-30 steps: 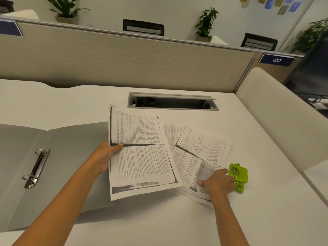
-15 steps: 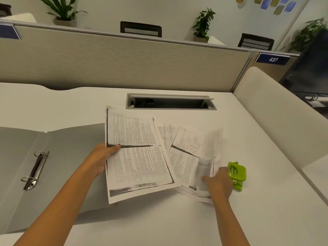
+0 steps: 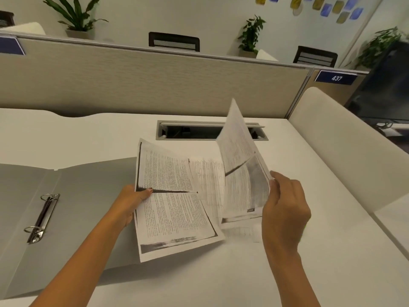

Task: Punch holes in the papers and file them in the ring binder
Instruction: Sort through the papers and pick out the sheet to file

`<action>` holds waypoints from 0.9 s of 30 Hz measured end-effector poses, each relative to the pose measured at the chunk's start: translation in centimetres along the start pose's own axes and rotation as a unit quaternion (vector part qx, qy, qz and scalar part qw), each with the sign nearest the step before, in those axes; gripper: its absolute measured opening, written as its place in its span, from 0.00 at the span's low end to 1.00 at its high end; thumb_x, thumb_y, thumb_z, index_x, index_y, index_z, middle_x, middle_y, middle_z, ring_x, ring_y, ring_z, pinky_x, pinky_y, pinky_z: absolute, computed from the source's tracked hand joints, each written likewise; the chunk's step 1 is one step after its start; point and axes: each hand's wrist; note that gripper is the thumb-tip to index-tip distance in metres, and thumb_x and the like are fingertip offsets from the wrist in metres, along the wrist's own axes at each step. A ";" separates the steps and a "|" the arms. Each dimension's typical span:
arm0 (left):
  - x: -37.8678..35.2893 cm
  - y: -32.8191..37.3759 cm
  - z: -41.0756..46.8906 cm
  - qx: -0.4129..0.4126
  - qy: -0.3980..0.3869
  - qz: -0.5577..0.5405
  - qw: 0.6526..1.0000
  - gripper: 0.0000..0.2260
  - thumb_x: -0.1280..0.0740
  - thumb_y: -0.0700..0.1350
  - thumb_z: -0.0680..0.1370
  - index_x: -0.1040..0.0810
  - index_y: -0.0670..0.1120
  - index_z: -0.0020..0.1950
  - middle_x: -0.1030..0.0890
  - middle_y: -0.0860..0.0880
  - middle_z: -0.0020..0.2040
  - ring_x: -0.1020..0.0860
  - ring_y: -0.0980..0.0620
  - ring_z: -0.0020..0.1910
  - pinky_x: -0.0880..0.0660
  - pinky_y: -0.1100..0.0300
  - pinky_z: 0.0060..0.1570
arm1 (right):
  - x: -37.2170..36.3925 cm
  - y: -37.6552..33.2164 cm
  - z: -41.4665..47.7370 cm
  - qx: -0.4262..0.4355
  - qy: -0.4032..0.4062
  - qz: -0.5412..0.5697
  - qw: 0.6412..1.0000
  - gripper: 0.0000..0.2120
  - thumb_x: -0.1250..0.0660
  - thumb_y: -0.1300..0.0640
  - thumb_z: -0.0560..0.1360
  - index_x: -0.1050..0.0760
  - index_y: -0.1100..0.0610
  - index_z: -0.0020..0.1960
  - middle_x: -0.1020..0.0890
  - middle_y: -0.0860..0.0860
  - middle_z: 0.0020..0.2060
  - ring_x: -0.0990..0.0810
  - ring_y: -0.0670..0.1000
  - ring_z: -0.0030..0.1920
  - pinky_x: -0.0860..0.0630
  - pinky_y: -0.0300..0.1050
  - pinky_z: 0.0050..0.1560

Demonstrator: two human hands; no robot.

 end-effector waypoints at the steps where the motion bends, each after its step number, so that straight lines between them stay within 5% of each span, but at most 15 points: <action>1: -0.1 -0.1 0.0 0.001 -0.001 -0.001 1.000 0.11 0.35 0.38 0.79 0.24 0.38 0.60 0.18 0.42 0.46 0.18 0.43 0.44 0.22 0.51 0.43 | 0.5 -0.8 0.4 0.007 0.012 0.017 1.000 0.14 0.39 0.58 0.78 0.19 0.65 0.53 0.18 0.59 0.42 0.18 0.55 0.37 0.21 0.40 0.39; 4: -0.4 -0.1 -0.2 0.005 -0.009 -0.008 1.000 0.11 0.35 0.38 0.79 0.23 0.38 0.61 0.17 0.40 0.50 0.18 0.41 0.48 0.22 0.46 0.50 | 1.5 -2.4 1.5 -0.033 0.022 0.083 0.996 0.10 0.35 0.59 0.77 0.19 0.63 0.53 0.17 0.56 0.43 0.19 0.51 0.40 0.28 0.25 0.44; 7: -0.7 -0.1 -0.5 0.007 -0.021 -0.028 0.999 0.11 0.36 0.39 0.79 0.23 0.38 0.60 0.18 0.38 0.53 0.19 0.40 0.49 0.23 0.44 0.53 | 1.4 -2.7 2.1 -0.151 -0.031 0.160 0.975 0.08 0.31 0.59 0.75 0.19 0.57 0.54 0.17 0.51 0.45 0.18 0.49 0.41 0.21 0.32 0.40; 12: -1.0 -0.1 -0.9 -0.003 -0.060 -0.049 0.997 0.07 0.33 0.38 0.77 0.19 0.38 0.53 0.15 0.40 0.47 0.16 0.45 0.44 0.19 0.53 0.38 | -0.6 -1.3 0.2 -0.314 -0.180 0.230 0.903 0.07 0.29 0.60 0.73 0.19 0.51 0.49 0.18 0.42 0.39 0.20 0.31 0.36 0.26 0.26 0.34; 15: -1.0 -0.1 -0.9 0.007 -0.068 -0.046 0.997 0.06 0.34 0.37 0.77 0.18 0.36 0.48 0.15 0.39 0.43 0.17 0.43 0.41 0.18 0.53 0.39 | -2.1 -0.4 -1.9 -0.359 -0.243 0.223 0.873 0.04 0.29 0.57 0.74 0.20 0.49 0.47 0.17 0.43 0.40 0.19 0.38 0.42 0.27 0.31 0.41; 19: -0.8 -0.2 -0.9 0.008 -0.103 -0.057 0.993 0.08 0.35 0.38 0.77 0.19 0.36 0.52 0.17 0.36 0.49 0.17 0.41 0.45 0.18 0.49 0.44 | -3.2 0.4 -3.5 -0.376 -0.284 0.226 0.853 0.03 0.30 0.55 0.75 0.20 0.51 0.48 0.17 0.45 0.44 0.19 0.48 0.49 0.29 0.31 0.42; 21: -0.9 -0.1 -1.0 -0.004 -0.114 -0.065 0.991 0.08 0.35 0.38 0.78 0.19 0.38 0.54 0.16 0.36 0.50 0.17 0.41 0.47 0.18 0.49 0.45 | -3.6 0.9 -3.7 -0.404 -0.294 0.245 0.831 0.02 0.29 0.56 0.74 0.20 0.51 0.47 0.17 0.45 0.45 0.19 0.49 0.51 0.24 0.40 0.50; 23: -0.9 0.0 -1.2 -0.022 -0.121 -0.056 0.991 0.08 0.36 0.37 0.78 0.19 0.38 0.53 0.16 0.37 0.49 0.16 0.43 0.45 0.18 0.51 0.43 | -3.8 1.2 -3.7 -0.437 -0.315 0.283 0.794 0.03 0.28 0.56 0.73 0.20 0.51 0.47 0.14 0.48 0.44 0.17 0.51 0.51 0.22 0.52 0.58; 27: -1.2 0.4 -1.6 -0.026 -0.119 -0.117 0.986 0.14 0.40 0.48 0.81 0.19 0.41 0.50 0.17 0.39 0.46 0.16 0.45 0.40 0.19 0.53 0.37 | -3.5 1.2 -3.5 -0.445 -0.335 0.315 0.768 0.06 0.26 0.59 0.71 0.19 0.52 0.47 0.13 0.51 0.40 0.14 0.54 0.45 0.20 0.57 0.55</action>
Point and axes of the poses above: each hand's wrist, its own z-axis towards the middle knuckle, its own x-axis out of the back of the hand, y = z × x
